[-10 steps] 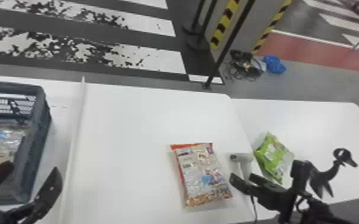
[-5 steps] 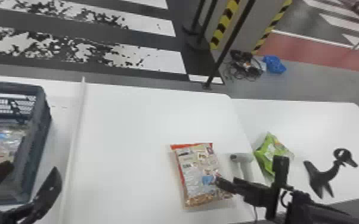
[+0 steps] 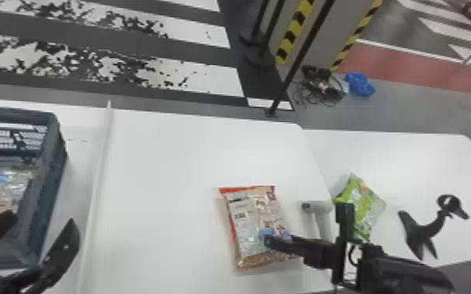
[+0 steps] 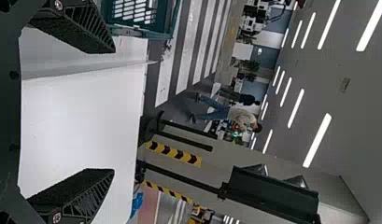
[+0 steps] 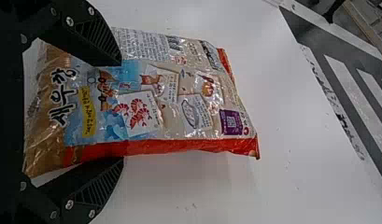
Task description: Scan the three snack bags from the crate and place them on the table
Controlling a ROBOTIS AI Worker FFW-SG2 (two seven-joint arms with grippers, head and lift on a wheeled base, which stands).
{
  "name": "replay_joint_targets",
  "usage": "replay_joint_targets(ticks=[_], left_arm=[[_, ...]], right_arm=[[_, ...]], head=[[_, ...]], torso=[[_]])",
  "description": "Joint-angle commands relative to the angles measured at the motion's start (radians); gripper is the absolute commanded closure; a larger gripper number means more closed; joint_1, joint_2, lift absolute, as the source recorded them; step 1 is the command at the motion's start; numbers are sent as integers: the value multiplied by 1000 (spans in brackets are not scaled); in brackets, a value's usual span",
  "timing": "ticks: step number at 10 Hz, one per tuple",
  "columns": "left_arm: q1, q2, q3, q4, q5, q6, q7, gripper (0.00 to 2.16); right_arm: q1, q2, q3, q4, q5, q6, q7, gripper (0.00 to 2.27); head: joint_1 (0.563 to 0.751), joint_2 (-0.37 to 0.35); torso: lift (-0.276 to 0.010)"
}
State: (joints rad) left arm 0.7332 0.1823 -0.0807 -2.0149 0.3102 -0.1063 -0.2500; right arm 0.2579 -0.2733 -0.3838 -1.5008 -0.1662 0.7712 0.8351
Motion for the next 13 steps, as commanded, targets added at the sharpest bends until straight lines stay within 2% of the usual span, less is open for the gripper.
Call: replay_joint_targets(ticks=[1, 2, 3, 6, 9, 11, 12, 13], left_arm=[[0, 0, 4, 1, 1, 1, 0, 83], [-2, 0, 6, 2, 3, 1, 0, 83], [-3, -1, 6, 5, 4, 1, 0, 83], [-14, -1, 6, 19, 7, 1, 0, 87], [-17, -1, 4, 19, 9, 1, 0, 87], [-20, -3, -1, 22, 9, 10, 0, 87], [-20, -3, -1, 25, 7, 7, 2, 87], [-20, -1, 1, 27, 7, 7, 2, 87]], right_arm=[[-9, 0, 26, 14, 39, -32, 1, 2007], [-5, 2, 26, 13, 37, -63, 12, 2148], [7, 3, 19, 2, 33, -85, 29, 2199], [58, 8, -10, -69, -24, -85, 41, 2216], [89, 17, -121, -233, -196, 57, 68, 2216], [35, 22, -291, -263, -426, 158, 50, 2216], [-26, 25, -349, -207, -460, 142, 2, 2216], [-112, 40, -391, -98, -437, 78, -53, 2216]], head=[[695, -338], [695, -327], [695, -323], [695, -314], [695, -305], [695, -313], [695, -340], [695, -350]], torso=[[-37], [-37], [-37], [-37], [-37], [-37], [-37], [-37]])
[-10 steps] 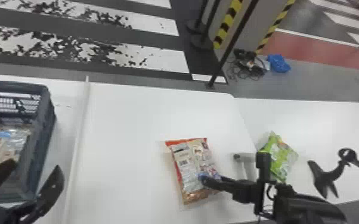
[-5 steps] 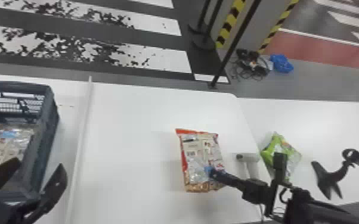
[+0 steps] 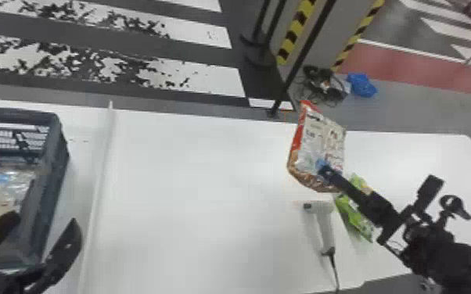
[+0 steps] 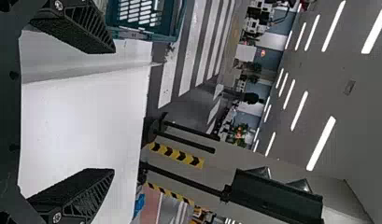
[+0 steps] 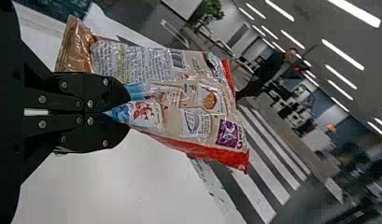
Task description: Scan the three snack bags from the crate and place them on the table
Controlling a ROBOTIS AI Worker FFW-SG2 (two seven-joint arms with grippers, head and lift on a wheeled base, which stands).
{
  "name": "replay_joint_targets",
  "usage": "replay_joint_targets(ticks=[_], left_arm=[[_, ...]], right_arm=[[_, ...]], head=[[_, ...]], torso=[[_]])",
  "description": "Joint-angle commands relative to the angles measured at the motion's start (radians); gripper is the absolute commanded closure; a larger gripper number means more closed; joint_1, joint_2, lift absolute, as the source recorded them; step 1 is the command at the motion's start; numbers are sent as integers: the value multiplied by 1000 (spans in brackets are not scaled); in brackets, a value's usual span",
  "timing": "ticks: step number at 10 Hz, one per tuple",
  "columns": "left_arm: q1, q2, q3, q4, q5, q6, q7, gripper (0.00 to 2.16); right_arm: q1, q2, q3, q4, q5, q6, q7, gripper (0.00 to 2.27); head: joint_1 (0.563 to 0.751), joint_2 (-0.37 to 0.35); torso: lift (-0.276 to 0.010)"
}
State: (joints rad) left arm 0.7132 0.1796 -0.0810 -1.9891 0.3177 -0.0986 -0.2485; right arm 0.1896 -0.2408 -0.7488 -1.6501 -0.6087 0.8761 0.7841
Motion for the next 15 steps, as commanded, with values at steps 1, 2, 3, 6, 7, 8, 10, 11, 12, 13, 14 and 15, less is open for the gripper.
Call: replay_joint_targets(ticks=[1, 2, 3, 6, 7, 8, 10, 11, 12, 13, 14, 15], left_arm=[[3, 1, 6, -2, 0, 0, -2, 87], [8, 1, 17, -4, 0, 0, -2, 87], [11, 1, 23, -2, 3, 0, -2, 87], [15, 3, 43, 0, 18, -3, -25, 87], [17, 3, 47, -4, 26, -9, -29, 87], [18, 4, 49, -7, 29, -9, -34, 87], [18, 3, 52, -7, 37, -9, -54, 87], [18, 3, 52, -5, 37, -9, -54, 87], [18, 1, 52, -5, 37, -9, -54, 87], [20, 1, 53, -7, 38, -9, -54, 87], [25, 1, 52, -14, 38, -9, -55, 87], [29, 1, 49, -22, 38, -6, -54, 87]], right_arm=[[-111, 5, -41, 182, 27, -143, -62, 2216], [-173, -2, -63, 305, 61, -272, -111, 2216], [-233, -23, -81, 443, 87, -398, -178, 2216], [-371, -132, -80, 796, 126, -527, -322, 2216], [-377, -134, -61, 817, 155, -564, -398, 2213], [-395, -140, -34, 840, 213, -585, -437, 2206], [-414, -166, 66, 851, 216, -487, -568, 2081], [-414, -166, 98, 851, 222, -450, -620, 1862], [-398, -164, 161, 846, 221, -459, -661, 1035], [-383, -157, 177, 836, 221, -481, -691, 53], [-374, -153, 200, 819, 214, -506, -732, 19], [-340, -149, 203, 770, 196, -524, -741, 22]], head=[[695, -350], [695, -350], [695, -350], [695, -350], [695, -350], [695, -350], [695, -350], [695, -350], [695, -350], [695, -350], [695, -350], [695, -350]], torso=[[-37], [-37], [-37], [-37], [-37], [-37], [-37], [-37], [-37], [-37], [-37], [-37]])
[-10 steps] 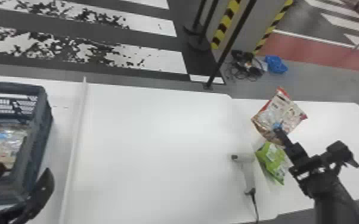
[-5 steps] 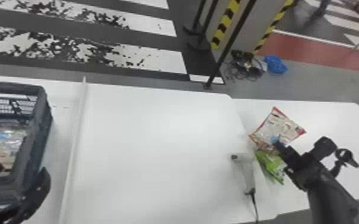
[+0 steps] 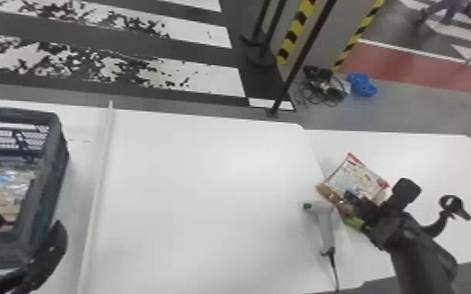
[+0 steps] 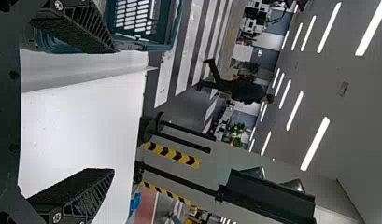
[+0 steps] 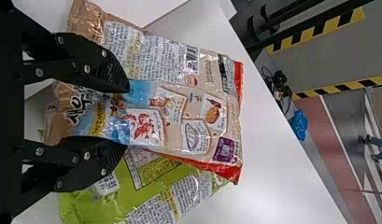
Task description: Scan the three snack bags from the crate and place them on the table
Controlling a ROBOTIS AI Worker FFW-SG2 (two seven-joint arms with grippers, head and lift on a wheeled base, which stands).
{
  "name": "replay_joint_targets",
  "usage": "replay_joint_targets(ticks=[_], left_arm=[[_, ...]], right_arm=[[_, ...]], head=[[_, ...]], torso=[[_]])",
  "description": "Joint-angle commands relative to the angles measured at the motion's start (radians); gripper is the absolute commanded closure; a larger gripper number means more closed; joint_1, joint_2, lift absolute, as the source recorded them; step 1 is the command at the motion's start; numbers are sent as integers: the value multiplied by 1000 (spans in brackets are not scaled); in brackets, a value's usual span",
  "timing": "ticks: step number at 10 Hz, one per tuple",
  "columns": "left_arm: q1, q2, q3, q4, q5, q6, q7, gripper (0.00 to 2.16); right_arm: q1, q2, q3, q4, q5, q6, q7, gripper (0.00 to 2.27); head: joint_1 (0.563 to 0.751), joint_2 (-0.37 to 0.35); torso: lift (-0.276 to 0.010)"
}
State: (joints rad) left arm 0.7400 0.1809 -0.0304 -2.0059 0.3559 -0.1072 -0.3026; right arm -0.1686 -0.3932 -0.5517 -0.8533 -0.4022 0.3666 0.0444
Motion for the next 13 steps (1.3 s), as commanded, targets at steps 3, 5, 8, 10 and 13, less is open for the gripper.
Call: replay_joint_targets(ticks=[3, 5, 8, 10, 13], left_arm=[[10, -3, -22, -10, -28, -1, 13, 87], [12, -3, -32, -13, -41, -1, 22, 87], [15, -3, -48, -42, -51, 8, 31, 83], [18, -3, -60, -50, -69, 18, 46, 83], [16, -5, -75, -60, -83, 30, 76, 83]], right_arm=[[147, 16, -39, -216, -86, -17, -3, 60], [317, 70, -45, -455, -89, -119, 28, 60], [566, 195, -42, -803, -216, -67, 232, 63], [673, 257, 50, -923, -214, -140, 347, 60], [857, 353, 309, -1110, -60, -490, 288, 66]], head=[[695, -350], [695, -350], [695, -350], [695, -350], [695, -350]], torso=[[-37], [-37], [-37], [-37], [-37]])
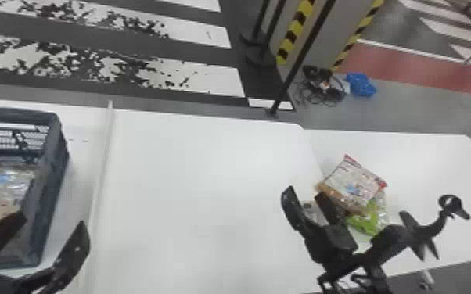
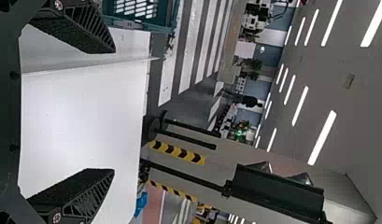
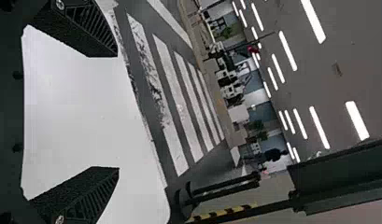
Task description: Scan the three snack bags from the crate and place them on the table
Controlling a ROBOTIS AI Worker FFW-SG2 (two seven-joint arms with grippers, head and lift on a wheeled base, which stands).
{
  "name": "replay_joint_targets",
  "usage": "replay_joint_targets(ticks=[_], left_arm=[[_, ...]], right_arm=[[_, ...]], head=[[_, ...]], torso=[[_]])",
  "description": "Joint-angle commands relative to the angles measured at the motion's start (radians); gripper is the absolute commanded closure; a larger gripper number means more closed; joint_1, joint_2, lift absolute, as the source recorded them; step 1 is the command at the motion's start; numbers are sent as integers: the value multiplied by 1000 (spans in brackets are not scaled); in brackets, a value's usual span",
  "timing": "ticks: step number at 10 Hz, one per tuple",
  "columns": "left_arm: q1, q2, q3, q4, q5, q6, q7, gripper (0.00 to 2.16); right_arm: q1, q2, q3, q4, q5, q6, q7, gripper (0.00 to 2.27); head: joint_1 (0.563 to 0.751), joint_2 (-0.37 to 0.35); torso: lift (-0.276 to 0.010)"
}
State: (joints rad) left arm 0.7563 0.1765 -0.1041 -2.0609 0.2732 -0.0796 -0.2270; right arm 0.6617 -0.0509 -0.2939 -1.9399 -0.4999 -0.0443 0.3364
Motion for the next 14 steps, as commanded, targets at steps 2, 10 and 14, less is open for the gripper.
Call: replay_joint_targets(ticks=[2, 10, 14], left_arm=[[1, 0, -3, -15, 0, 30, 0, 83], [-38, -6, 173, -145, 17, 288, 11, 90], [-244, -11, 251, -222, 49, 739, 117, 144]], right_arm=[[58, 40, 163, 6, 123, -223, -50, 90], [81, 31, 196, 93, 242, -432, -125, 90], [72, 0, 214, 151, 230, -619, -120, 90]], head=[[695, -295], [695, -131], [695, -44]], torso=[[-37], [-37], [-37]])
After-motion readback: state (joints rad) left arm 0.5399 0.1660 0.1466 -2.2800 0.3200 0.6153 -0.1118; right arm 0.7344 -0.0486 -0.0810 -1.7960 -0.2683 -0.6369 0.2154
